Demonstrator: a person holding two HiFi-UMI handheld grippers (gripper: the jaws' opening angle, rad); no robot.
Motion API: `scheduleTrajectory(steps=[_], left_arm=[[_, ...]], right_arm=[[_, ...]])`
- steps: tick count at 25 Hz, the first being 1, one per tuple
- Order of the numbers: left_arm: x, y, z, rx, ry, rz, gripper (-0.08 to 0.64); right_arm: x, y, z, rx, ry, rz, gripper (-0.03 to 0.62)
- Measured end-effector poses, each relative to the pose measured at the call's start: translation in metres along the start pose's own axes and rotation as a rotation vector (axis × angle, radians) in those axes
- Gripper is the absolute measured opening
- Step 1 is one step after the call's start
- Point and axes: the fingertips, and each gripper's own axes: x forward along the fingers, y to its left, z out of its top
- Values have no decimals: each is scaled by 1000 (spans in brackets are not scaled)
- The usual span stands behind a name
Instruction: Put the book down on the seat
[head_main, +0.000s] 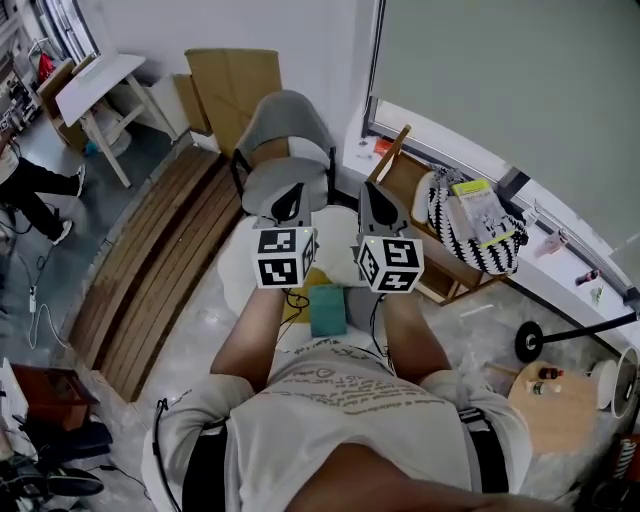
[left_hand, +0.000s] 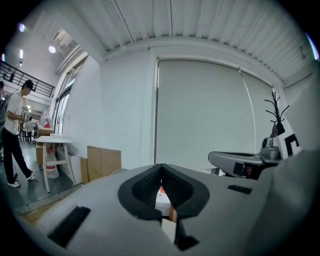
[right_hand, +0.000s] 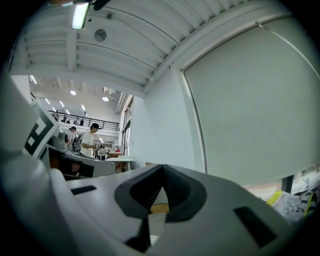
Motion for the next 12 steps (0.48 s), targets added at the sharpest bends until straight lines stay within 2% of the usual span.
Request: scheduleTrajectory(steps=[12], left_arm=[[6, -8, -20, -28, 43, -1, 21]], right_arm=[[-6, -10, -22, -3, 52, -15, 26]])
